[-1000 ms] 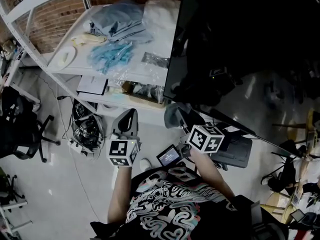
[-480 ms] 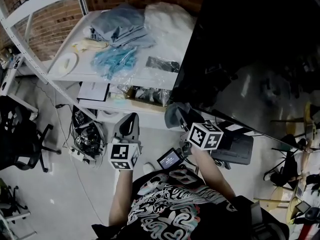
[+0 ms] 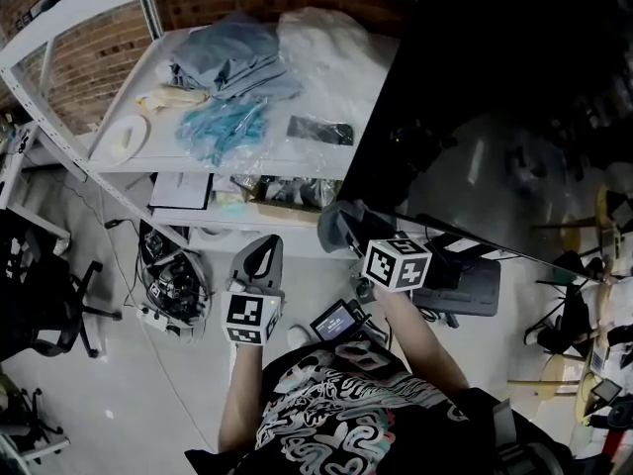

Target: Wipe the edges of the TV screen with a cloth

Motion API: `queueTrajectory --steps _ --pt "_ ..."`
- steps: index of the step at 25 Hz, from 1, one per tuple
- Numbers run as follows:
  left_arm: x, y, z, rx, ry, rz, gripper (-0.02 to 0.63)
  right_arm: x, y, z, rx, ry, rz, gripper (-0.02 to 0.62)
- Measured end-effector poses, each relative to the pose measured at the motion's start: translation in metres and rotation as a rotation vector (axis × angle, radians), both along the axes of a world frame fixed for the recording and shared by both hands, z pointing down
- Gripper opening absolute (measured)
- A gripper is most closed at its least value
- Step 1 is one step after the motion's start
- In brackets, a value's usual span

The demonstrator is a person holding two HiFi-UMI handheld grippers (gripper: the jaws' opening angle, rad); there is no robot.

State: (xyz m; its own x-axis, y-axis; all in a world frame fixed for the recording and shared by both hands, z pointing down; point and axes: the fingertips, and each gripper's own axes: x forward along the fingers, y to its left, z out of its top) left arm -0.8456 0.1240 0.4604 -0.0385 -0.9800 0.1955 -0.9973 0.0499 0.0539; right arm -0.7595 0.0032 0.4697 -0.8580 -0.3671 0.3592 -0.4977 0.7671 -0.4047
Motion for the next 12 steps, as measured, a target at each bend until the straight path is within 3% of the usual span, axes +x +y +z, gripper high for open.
queueTrajectory --steps 4,6,11,12 --pt "0.031 -0.007 0.004 -0.010 -0.016 0.145 0.023 -0.005 0.009 -0.004 0.012 0.006 -0.016 0.141" --pt "0.057 -0.008 0.004 -0.001 -0.056 0.260 0.023 0.004 0.018 -0.007 0.002 -0.005 -0.019 0.141" --pt "0.122 -0.020 -0.016 0.142 -0.187 0.548 0.024 0.048 0.020 -0.017 0.008 -0.015 0.031 0.143" --pt "0.135 -0.023 -0.019 0.165 -0.197 0.589 0.071 0.059 0.018 -0.017 0.004 -0.020 0.050 0.141"
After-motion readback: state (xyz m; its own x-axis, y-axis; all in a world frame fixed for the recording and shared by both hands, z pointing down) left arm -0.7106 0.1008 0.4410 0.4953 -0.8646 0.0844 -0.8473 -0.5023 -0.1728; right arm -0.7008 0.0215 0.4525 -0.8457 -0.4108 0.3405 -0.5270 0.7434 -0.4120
